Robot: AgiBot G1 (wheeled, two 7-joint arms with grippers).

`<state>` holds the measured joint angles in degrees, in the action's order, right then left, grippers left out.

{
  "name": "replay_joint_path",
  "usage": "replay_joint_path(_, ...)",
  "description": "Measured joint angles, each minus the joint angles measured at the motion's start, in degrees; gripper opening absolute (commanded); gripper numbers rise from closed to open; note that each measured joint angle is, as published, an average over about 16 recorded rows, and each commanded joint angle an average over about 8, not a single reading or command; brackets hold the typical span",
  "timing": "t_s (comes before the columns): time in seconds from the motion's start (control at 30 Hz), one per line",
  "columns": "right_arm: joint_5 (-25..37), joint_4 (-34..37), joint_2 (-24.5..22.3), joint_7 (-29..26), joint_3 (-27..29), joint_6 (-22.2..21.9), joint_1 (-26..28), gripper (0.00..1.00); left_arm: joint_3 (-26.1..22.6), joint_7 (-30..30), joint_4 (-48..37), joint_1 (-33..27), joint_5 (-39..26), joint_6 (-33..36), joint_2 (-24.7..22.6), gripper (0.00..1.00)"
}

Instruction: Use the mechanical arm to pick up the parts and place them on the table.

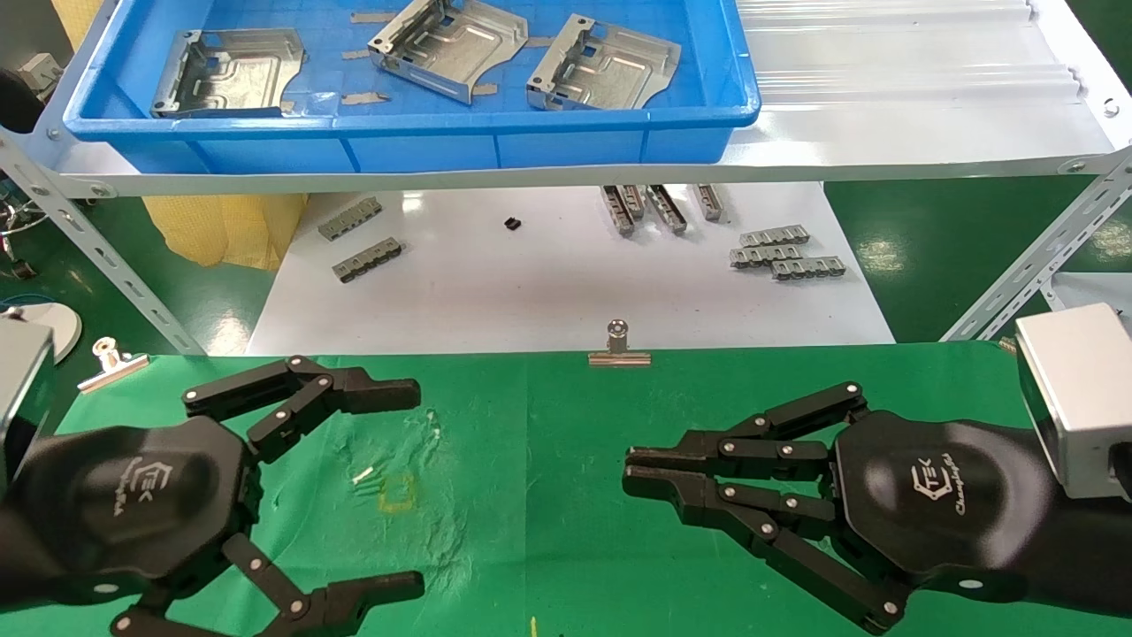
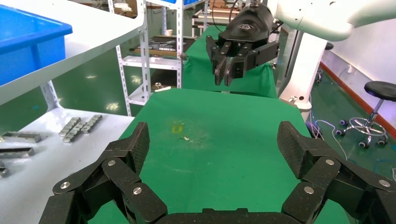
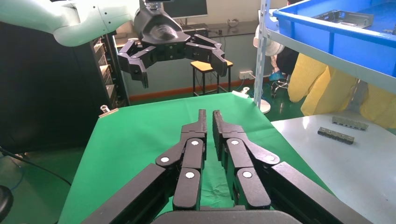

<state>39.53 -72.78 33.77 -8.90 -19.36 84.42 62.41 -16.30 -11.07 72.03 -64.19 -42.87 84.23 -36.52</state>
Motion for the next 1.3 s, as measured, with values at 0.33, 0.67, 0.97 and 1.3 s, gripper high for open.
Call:
replay_joint_path(0.33,0.00,0.01,0.00,0.01,-0.01,0.00,0.01,0.00,-3.54,-0.98,-12.58,-16.62,-8.12,-4.59,-8.53,1.00)
replay_joint_path(0.67,-0.01,0.02,0.00,0.01,-0.02,0.00,0.01,0.00,-9.80,1.43,-39.76,-38.51,-22.22,-17.42,-23.56,1.00)
replay_joint_path(0.97,-0.02,0.02,-0.01,0.02,-0.03,0.00,0.02,0.81,-13.36,4.21,-60.43,-48.97,-30.44,-35.21,-35.53,0.67)
replay_joint_path(1.3,-0.03,0.02,-0.01,0.02,-0.04,-0.01,0.02,1.00,-15.26,3.78,-68.65,-51.81,-33.57,-43.59,-40.41,0.00)
